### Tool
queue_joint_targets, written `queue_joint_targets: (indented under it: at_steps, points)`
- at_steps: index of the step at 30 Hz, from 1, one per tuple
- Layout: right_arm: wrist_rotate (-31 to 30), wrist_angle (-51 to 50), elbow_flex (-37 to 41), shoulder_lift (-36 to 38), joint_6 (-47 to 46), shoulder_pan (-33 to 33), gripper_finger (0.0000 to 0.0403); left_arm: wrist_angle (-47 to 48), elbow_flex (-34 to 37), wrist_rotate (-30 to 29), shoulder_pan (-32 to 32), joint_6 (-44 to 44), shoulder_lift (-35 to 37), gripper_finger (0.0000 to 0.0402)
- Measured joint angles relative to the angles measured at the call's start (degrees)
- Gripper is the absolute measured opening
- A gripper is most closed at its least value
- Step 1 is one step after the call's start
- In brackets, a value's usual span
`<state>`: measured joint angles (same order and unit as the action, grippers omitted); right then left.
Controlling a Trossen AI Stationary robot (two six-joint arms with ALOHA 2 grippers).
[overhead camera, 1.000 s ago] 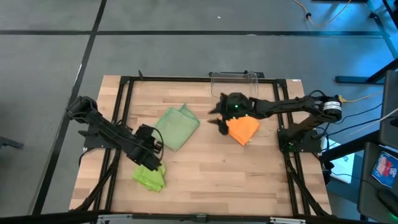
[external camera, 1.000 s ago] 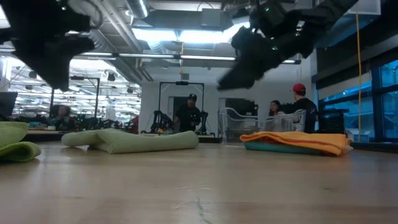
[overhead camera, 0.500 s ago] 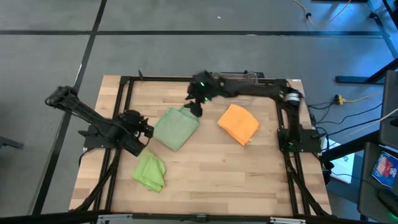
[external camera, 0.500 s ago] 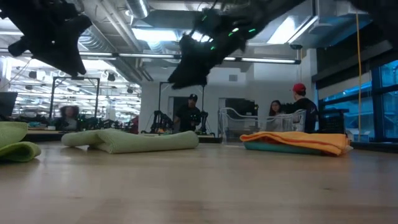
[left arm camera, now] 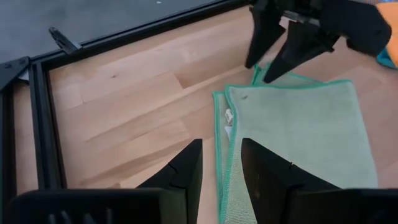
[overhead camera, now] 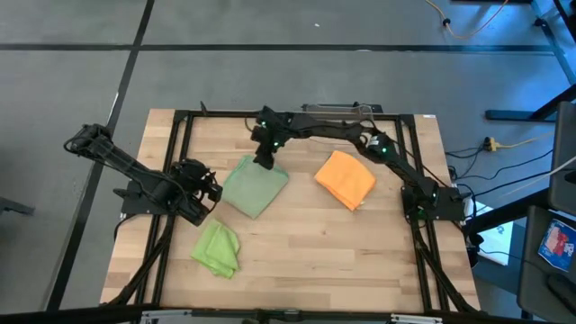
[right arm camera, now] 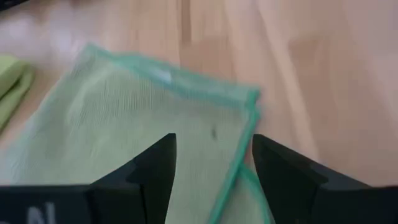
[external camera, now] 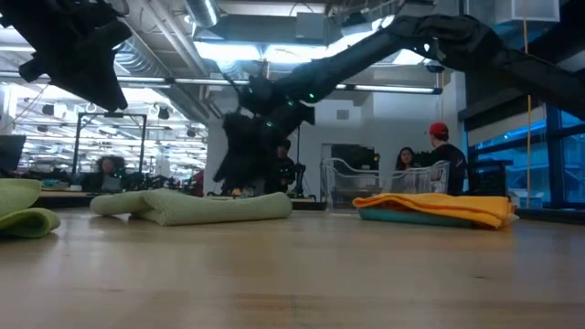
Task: Fold microfiber towels
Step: Fold the light green microfiber cloth
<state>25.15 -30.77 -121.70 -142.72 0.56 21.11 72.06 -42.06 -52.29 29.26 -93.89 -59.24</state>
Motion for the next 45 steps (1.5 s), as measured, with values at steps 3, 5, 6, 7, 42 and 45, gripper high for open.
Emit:
queue_joint_targets:
  at_steps: [3, 5, 6, 7, 42, 45]
  points:
    - [-4.22, 0.42, -2.14, -0.64, 0.88, -0.8, 0.0213, 0.03, 0.0, 0.76, 0.0, 0.02, 0.02, 0.0103]
    - [-4.19, 0.33, -2.61, -1.35, 1.0, -0.75, 0.0213, 0.05, 0.0, 1.45, 0.0, 0.02, 0.01, 0.0103]
    - [-4.23, 0.25, -2.66, -1.7, 1.0, -0.7, 0.0213, 0.03, 0.0, 1.72, 0.0, 0.02, -0.01, 0.0103]
    - [-4.58, 0.48, -2.66, -2.0, 1.02, -0.68, 0.0213, 0.05, 0.0, 2.03, 0.0, 0.04, -0.01, 0.0103]
    - [-11.06, 5.32, -2.74, -5.79, -1.82, -3.03, 0.0067, 0.42, 0.0, 2.03, 0.0, 0.09, -0.01, 0.0103]
    - [-11.09, 5.3, -2.74, -5.79, -1.83, -2.94, 0.0014, 0.42, 0.0, 2.03, 0.0, 0.09, -0.01, 0.0103]
